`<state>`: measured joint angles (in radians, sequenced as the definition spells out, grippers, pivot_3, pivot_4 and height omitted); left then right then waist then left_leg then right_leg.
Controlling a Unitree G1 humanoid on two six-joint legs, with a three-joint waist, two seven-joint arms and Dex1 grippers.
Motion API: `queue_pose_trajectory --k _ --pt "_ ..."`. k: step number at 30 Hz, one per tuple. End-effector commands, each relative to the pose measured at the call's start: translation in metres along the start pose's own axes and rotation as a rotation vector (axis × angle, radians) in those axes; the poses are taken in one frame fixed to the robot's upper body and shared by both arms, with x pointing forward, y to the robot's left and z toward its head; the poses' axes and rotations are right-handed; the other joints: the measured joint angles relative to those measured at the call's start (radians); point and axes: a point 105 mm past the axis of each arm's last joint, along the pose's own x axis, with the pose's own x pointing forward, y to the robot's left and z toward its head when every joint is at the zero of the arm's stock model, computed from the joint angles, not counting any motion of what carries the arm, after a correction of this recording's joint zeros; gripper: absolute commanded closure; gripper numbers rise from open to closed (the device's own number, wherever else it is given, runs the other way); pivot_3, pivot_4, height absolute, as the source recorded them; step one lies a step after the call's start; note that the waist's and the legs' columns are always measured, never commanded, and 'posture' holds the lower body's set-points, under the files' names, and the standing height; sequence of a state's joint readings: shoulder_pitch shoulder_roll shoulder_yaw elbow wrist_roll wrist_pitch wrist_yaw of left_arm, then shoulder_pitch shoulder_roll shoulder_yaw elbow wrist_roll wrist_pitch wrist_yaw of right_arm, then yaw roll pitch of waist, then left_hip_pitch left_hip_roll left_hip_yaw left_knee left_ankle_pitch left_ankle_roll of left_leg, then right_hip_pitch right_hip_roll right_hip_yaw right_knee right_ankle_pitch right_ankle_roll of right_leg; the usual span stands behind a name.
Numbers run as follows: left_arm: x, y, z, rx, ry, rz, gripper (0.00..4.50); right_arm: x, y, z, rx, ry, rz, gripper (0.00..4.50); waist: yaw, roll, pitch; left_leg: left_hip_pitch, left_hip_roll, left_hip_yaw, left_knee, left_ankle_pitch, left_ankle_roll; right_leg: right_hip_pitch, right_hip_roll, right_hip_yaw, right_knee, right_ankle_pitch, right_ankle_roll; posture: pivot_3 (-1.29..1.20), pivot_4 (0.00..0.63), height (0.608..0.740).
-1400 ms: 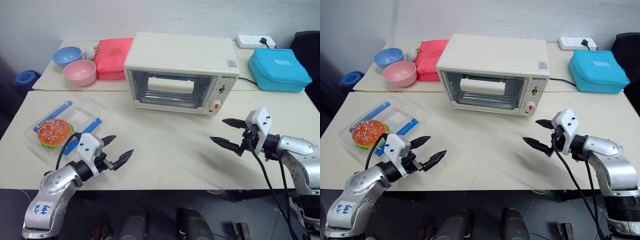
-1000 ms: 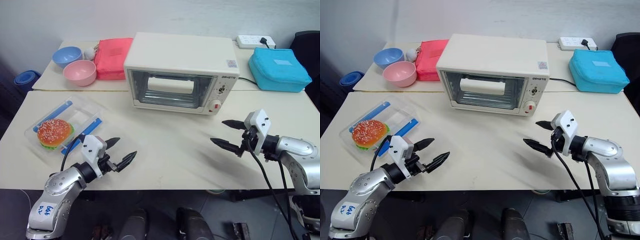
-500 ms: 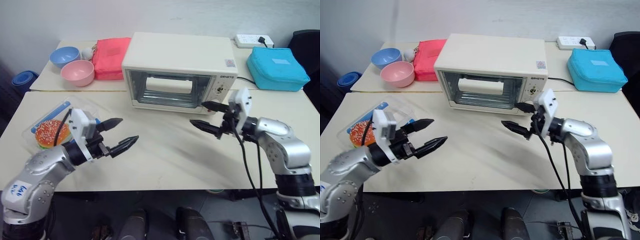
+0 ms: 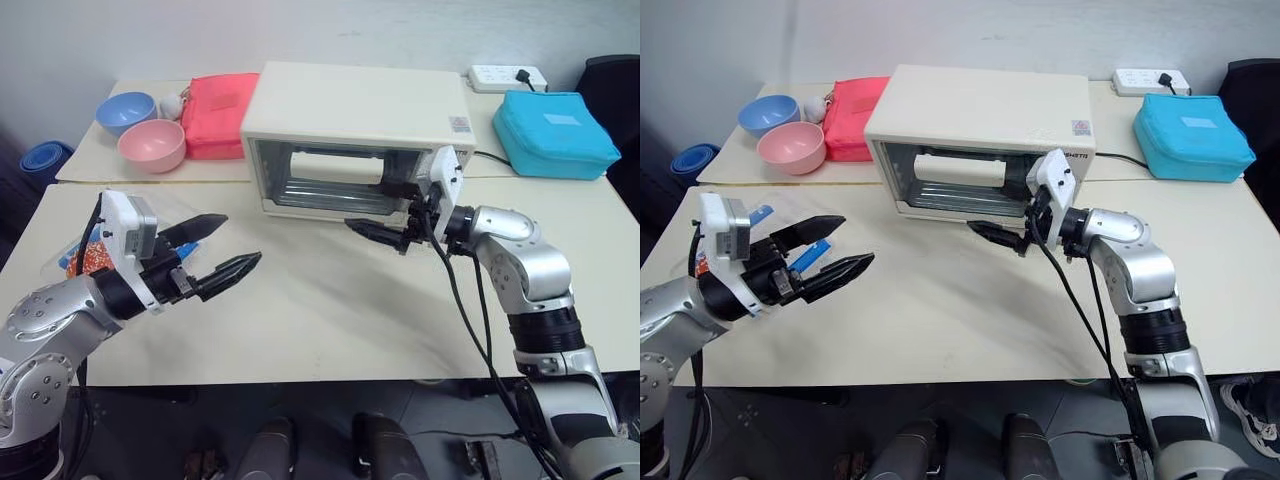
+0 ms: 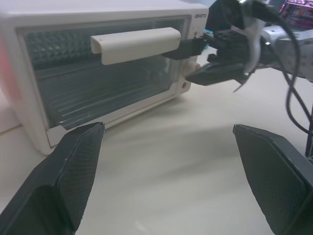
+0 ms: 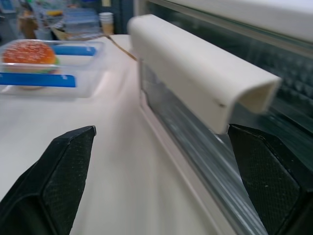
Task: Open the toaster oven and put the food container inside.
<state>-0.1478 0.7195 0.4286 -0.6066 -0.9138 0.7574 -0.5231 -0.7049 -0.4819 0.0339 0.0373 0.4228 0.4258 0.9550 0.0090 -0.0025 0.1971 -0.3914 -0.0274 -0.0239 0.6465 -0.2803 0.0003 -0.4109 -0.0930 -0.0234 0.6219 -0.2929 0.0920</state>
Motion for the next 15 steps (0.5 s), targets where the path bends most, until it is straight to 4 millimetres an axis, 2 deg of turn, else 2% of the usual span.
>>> queue_pose_trajectory --k 1,5,8,11,14,15 --pt "-0.004 0.017 0.012 0.041 -0.060 0.098 0.40 -0.001 0.012 0.015 -0.038 -0.049 0.046 0.00 -0.003 0.000 0.000 0.000 0.000 0.001 0.000 0.000 0.000 0.000 0.000 0.001 0.000 0.000 0.000 0.00 0.150 0.740" --pt "-0.001 0.028 0.017 0.066 -0.091 0.138 1.55 -0.002 0.017 0.011 -0.029 -0.046 0.046 0.00 -0.009 0.000 0.000 0.001 0.001 0.003 0.000 -0.001 0.004 0.000 0.001 0.003 0.001 0.001 0.002 0.00 0.150 0.740" --pt "0.005 0.039 0.030 0.086 -0.135 0.158 2.44 -0.002 0.020 0.006 -0.017 -0.042 0.042 0.00 -0.009 0.000 0.000 0.001 0.001 0.004 0.000 -0.001 0.003 -0.001 0.001 0.004 0.001 0.001 0.002 0.00 0.150 0.740" --pt "0.017 0.054 0.044 0.120 -0.155 0.177 3.43 0.000 0.023 0.002 -0.007 -0.043 0.036 0.00 -0.009 -0.001 0.000 0.001 0.001 0.004 0.000 0.000 0.001 -0.002 0.001 0.004 0.002 0.001 0.002 0.00 0.150 0.740" --pt "0.031 0.072 0.047 0.187 -0.124 0.210 4.35 0.002 0.025 0.000 -0.003 -0.049 0.034 0.00 -0.009 -0.001 0.000 0.001 0.000 0.006 0.000 0.000 0.001 -0.002 0.002 0.004 0.002 0.001 0.002 0.00 0.150 0.740" --pt "0.036 0.076 0.049 0.201 -0.123 0.212 4.46 0.003 0.026 0.001 -0.002 -0.052 0.034 0.00 -0.009 -0.001 0.000 0.002 0.000 0.006 0.000 0.000 0.001 -0.002 0.003 0.004 0.002 0.001 0.003 0.00 0.150 0.740"
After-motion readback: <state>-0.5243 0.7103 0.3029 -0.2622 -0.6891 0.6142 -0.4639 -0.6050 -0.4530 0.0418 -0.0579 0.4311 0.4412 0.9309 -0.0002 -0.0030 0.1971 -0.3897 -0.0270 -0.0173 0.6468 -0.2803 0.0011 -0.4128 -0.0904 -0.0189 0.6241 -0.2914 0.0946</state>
